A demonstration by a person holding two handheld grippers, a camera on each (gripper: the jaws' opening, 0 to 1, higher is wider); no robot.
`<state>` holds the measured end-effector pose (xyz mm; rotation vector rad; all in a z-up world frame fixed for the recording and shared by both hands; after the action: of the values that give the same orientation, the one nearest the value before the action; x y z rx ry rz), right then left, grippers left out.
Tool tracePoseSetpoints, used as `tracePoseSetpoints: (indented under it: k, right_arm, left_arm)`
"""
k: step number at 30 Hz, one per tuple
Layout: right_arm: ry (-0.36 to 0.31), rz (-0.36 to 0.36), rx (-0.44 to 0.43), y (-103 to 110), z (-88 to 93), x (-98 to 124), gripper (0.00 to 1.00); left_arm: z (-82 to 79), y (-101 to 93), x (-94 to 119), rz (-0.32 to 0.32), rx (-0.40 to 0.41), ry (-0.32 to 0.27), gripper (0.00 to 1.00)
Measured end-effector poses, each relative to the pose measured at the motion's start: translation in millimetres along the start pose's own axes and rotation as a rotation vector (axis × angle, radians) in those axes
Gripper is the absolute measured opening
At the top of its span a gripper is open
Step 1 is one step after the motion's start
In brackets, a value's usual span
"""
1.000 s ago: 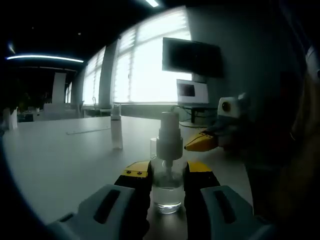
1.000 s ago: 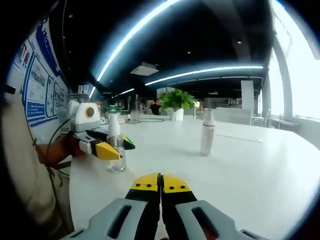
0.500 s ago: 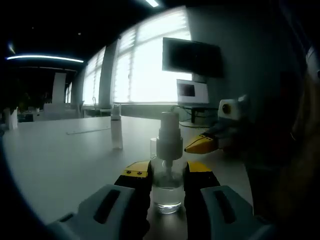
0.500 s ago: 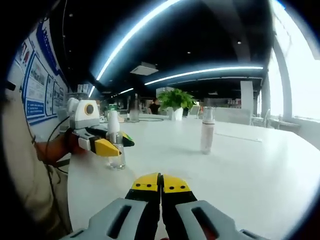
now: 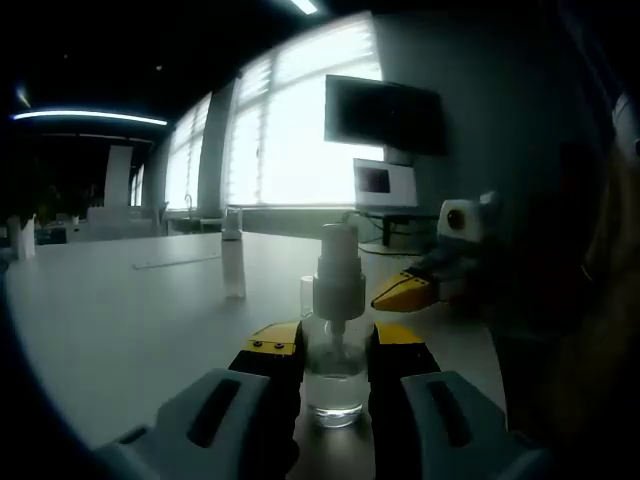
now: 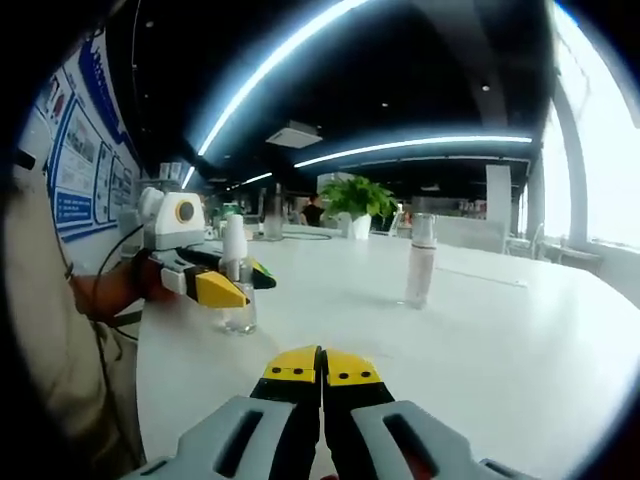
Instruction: Clamp pump bottle remove cover press pump head put on cover
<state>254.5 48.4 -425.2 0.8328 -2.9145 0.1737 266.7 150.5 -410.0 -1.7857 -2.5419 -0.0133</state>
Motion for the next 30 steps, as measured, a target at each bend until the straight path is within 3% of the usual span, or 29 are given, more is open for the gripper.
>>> tracePoseSetpoints:
  k: [30]
  right_arm:
    - [-0.012,0.025,-0.016,-3.6,-2.9,0.0,0.00]
  left_arm:
    - [0.0,-0.6,0.0,0.000,-0.001,0.000,0.16]
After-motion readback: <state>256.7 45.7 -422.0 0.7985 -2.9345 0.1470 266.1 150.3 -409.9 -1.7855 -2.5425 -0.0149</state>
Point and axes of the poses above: the point that each gripper's makers call its tool centre point, and the gripper's own axes: x roughly backward along the fingers, y roughly to its left, z roughly out of its underside, the point moved 1 cm from there along x, roughly backward along the fingers, and after that the axes turned 13 degrees about z, right-handed, at the moved point
